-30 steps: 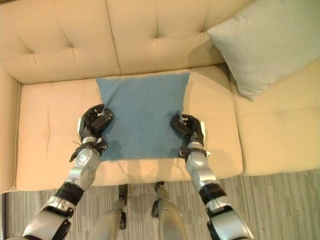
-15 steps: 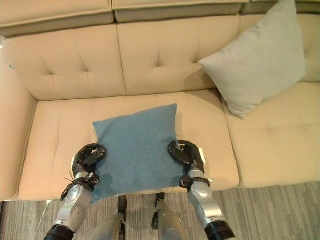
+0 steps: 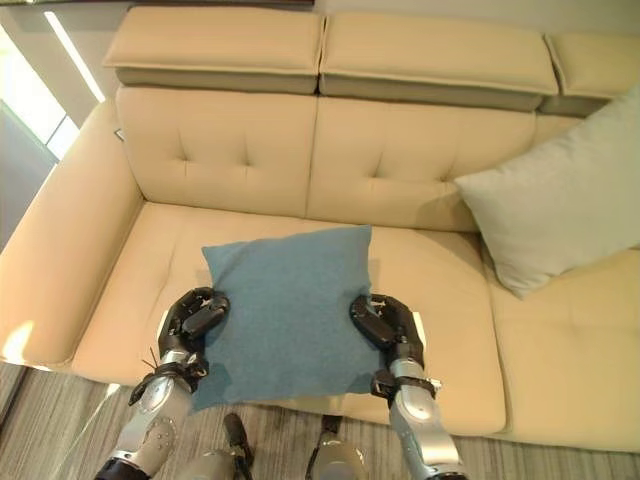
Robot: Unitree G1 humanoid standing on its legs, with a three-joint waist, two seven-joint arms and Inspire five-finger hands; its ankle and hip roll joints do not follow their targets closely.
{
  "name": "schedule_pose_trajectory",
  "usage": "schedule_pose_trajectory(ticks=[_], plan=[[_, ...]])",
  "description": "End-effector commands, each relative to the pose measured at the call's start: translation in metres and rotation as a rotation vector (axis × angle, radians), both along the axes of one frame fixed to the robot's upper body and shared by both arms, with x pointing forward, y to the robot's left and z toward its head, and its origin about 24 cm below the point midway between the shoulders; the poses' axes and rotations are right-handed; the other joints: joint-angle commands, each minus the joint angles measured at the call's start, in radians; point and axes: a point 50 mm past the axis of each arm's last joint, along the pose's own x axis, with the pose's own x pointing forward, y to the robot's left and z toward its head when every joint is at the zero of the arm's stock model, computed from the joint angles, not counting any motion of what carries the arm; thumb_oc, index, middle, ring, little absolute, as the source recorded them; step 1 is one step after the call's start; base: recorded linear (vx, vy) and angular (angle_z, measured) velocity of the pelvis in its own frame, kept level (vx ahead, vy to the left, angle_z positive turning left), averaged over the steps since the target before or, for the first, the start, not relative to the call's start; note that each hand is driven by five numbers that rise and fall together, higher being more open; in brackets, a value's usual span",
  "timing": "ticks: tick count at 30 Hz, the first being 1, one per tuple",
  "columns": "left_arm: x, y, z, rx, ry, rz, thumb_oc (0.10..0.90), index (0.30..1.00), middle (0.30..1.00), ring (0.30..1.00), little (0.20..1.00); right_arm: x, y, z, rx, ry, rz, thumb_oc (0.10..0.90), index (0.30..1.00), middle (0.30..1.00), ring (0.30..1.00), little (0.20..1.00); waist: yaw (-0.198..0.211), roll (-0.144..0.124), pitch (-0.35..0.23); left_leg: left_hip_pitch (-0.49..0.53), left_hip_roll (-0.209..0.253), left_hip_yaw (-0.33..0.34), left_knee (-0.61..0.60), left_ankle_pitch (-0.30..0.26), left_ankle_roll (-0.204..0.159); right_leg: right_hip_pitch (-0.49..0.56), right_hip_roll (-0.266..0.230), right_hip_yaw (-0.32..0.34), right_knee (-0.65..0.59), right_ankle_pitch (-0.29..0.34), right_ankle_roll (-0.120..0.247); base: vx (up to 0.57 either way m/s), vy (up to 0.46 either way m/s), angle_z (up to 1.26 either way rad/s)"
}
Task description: Pick up all the scattered cushions and arrange them neatly on the sofa.
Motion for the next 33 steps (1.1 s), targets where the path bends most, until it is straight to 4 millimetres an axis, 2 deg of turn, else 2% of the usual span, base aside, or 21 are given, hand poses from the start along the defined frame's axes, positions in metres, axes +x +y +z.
schedule_pose_trajectory(ticks=[1,2,7,8,9,10,11,13,15,17,18,19,20,21,23,26,28,29,30,32,33], plan=[[0.015,-0.045,0.057,-0.057,-0.332,-0.253,0.400,0.300,0.300,0.300,0.300,0.035,0.052,0.067,0.144,-0.369,0.211,0.400,0.300,0.300,0.300,0.300,0.006,-0.013,-0.109,0.064,0.016,-0.022,0.060,-0.220,-0.034,0.018,0.006,0.053,0.033,-0.160,0.062,-0.13,0.331,0.16],[0.014,-0.041,0.057,-0.035,-0.337,-0.263,0.400,0.300,0.300,0.300,0.300,0.035,0.055,0.066,0.157,-0.369,0.214,0.400,0.300,0.300,0.300,0.300,0.015,-0.028,-0.108,0.065,-0.010,-0.012,0.032,-0.202,-0.012,-0.010,-0.026,0.055,0.069,-0.139,0.074,-0.11,0.273,0.10],[0.014,-0.035,0.055,0.007,-0.328,-0.263,0.400,0.300,0.300,0.300,0.300,0.034,0.061,0.065,0.186,-0.365,0.222,0.400,0.300,0.300,0.300,0.300,0.028,-0.041,-0.097,0.081,-0.035,-0.032,0.006,-0.206,0.009,-0.039,-0.055,0.096,0.141,-0.139,0.095,-0.04,0.165,0.07],[0.016,-0.032,0.056,0.023,-0.328,-0.252,0.400,0.300,0.300,0.300,0.300,0.035,0.064,0.065,0.205,-0.366,0.228,0.400,0.300,0.300,0.300,0.300,0.024,-0.046,-0.084,0.084,-0.037,-0.046,0.002,-0.204,0.019,-0.079,-0.031,0.166,0.193,-0.147,0.094,0.00,0.164,0.01],[0.016,-0.031,0.055,0.031,-0.325,-0.257,0.400,0.300,0.300,0.300,0.300,0.034,0.066,0.065,0.200,-0.367,0.243,0.400,0.300,0.300,0.300,0.300,0.019,-0.051,-0.083,0.087,-0.043,-0.059,-0.006,-0.201,0.026,-0.110,0.037,0.231,0.213,-0.173,0.082,0.00,0.163,0.07],[0.016,-0.031,0.055,0.031,-0.325,-0.257,0.400,0.300,0.300,0.300,0.300,0.034,0.066,0.065,0.200,-0.367,0.243,0.400,0.300,0.300,0.300,0.300,0.019,-0.051,-0.083,0.087,-0.042,-0.058,-0.006,-0.202,0.026,-0.111,0.037,0.232,0.214,-0.174,0.082,0.06,0.151,0.01],[0.017,-0.032,0.055,0.044,-0.330,-0.270,0.400,0.300,0.300,0.300,0.300,0.035,0.066,0.066,0.202,-0.375,0.254,0.400,0.300,0.300,0.300,0.300,0.015,-0.056,-0.085,0.087,-0.058,-0.074,-0.006,-0.203,0.033,-0.133,0.106,0.251,0.215,-0.192,0.066,0.04,0.060,0.16],[0.018,-0.032,0.056,0.054,-0.332,-0.275,0.400,0.300,0.300,0.300,0.300,0.035,0.067,0.067,0.203,-0.379,0.256,0.400,0.300,0.300,0.300,0.300,0.019,-0.061,-0.089,0.083,-0.067,-0.078,-0.006,-0.199,0.036,-0.131,0.123,0.234,0.204,-0.191,0.056,0.05,0.045,0.23],[0.020,-0.032,0.058,0.052,-0.343,-0.277,0.400,0.300,0.300,0.300,0.300,0.037,0.070,0.068,0.209,-0.382,0.265,0.400,0.300,0.300,0.300,0.300,0.029,-0.064,-0.086,0.082,-0.079,-0.082,-0.006,-0.203,0.037,-0.120,0.143,0.177,0.199,-0.209,0.037,0.06,0.006,0.15],[0.020,-0.037,0.060,0.048,-0.352,-0.296,0.400,0.300,0.300,0.300,0.300,0.037,0.066,0.069,0.201,-0.394,0.254,0.400,0.300,0.300,0.300,0.300,0.027,-0.068,-0.086,0.079,-0.093,-0.093,0.006,-0.201,0.037,-0.102,0.155,0.201,0.169,-0.216,0.021,0.06,-0.022,0.05],[0.021,-0.040,0.060,0.035,-0.359,-0.296,0.400,0.300,0.300,0.300,0.300,0.036,0.062,0.069,0.186,-0.396,0.245,0.400,0.300,0.300,0.300,0.300,0.016,-0.069,-0.085,0.066,-0.097,-0.094,0.049,-0.219,0.030,-0.102,0.166,0.242,0.157,-0.212,0.014,0.08,-0.025,0.23],[0.022,-0.045,0.063,0.015,-0.375,-0.317,0.400,0.300,0.300,0.300,0.300,0.036,0.053,0.072,0.149,-0.402,0.234,0.400,0.300,0.300,0.300,0.300,0.010,-0.073,-0.088,0.039,-0.100,-0.077,0.141,-0.253,0.005,-0.069,0.145,0.224,0.124,-0.207,0.003,0.07,-0.027,0.35],[0.022,-0.045,0.063,0.015,-0.375,-0.318,0.400,0.300,0.300,0.300,0.300,0.036,0.053,0.072,0.149,-0.402,0.233,0.400,0.300,0.300,0.300,0.300,0.009,-0.072,-0.088,0.036,-0.099,-0.078,0.146,-0.256,0.004,-0.068,0.145,0.223,0.122,-0.206,0.003,0.12,-0.051,0.49],[0.021,-0.048,0.063,0.010,-0.377,-0.327,0.400,0.300,0.300,0.300,0.300,0.034,0.046,0.072,0.135,-0.403,0.220,0.400,0.300,0.300,0.300,0.300,0.003,-0.077,-0.084,0.001,-0.076,-0.065,0.272,-0.276,-0.037,-0.017,0.138,0.219,0.089,-0.209,-0.011,0.07,-0.045,0.37],[0.021,-0.049,0.062,-0.002,-0.374,-0.316,0.400,0.300,0.300,0.300,0.300,0.034,0.046,0.071,0.139,-0.395,0.219,0.400,0.300,0.300,0.300,0.300,0.007,-0.082,-0.083,-0.048,-0.053,-0.076,0.353,-0.251,-0.059,0.009,0.131,0.217,0.059,-0.209,-0.017,0.05,-0.024,0.23],[0.021,-0.048,0.063,-0.003,-0.372,-0.313,0.400,0.300,0.300,0.300,0.300,0.034,0.046,0.071,0.136,-0.395,0.228,0.400,0.300,0.300,0.300,0.300,0.010,-0.082,-0.095,-0.060,-0.032,-0.103,0.296,-0.247,-0.050,0.027,0.128,0.221,0.031,-0.208,-0.008,0.08,0.022,0.05],[0.019,-0.048,0.063,0.004,-0.374,-0.318,0.400,0.300,0.300,0.300,0.300,0.033,0.047,0.071,0.130,-0.391,0.235,0.400,0.300,0.300,0.300,0.300,0.014,-0.080,-0.110,-0.056,-0.015,-0.134,0.225,-0.217,-0.049,0.030,0.126,0.231,0.018,-0.204,-0.001,0.14,0.049,-0.05],[0.019,-0.049,0.065,0.005,-0.379,-0.316,0.400,0.300,0.300,0.300,0.300,0.033,0.047,0.071,0.130,-0.391,0.233,0.400,0.300,0.300,0.300,0.300,0.018,-0.079,-0.113,-0.062,-0.002,-0.161,0.185,-0.189,-0.053,0.029,0.127,0.238,0.016,-0.205,0.000,0.11,0.082,-0.18],[0.020,-0.048,0.069,0.004,-0.393,-0.302,0.400,0.300,0.300,0.300,0.300,0.034,0.047,0.071,0.128,-0.393,0.225,0.400,0.300,0.300,0.300,0.300,0.032,-0.073,-0.114,-0.091,0.020,-0.239,0.115,-0.137,-0.063,0.027,0.135,0.262,0.010,-0.214,-0.001,0.15,0.107,-0.22],[0.021,-0.048,0.071,0.006,-0.401,-0.297,0.400,0.300,0.300,0.300,0.300,0.034,0.047,0.072,0.123,-0.397,0.221,0.400,0.300,0.300,0.300,0.300,0.038,-0.070,-0.111,-0.099,0.026,-0.276,0.080,-0.118,-0.070,0.033,0.138,0.273,0.008,-0.222,-0.003,0.11,0.087,-0.48],[0.022,-0.048,0.073,0.002,-0.415,-0.288,0.400,0.300,0.300,0.300,0.300,0.036,0.046,0.074,0.105,-0.404,0.215,0.400,0.300,0.300,0.300,0.300,0.045,-0.061,-0.105,-0.119,0.034,-0.322,0.058,-0.096,-0.080,0.046,0.141,0.294,0.007,-0.235,-0.006,0.08,0.066,-0.62]])
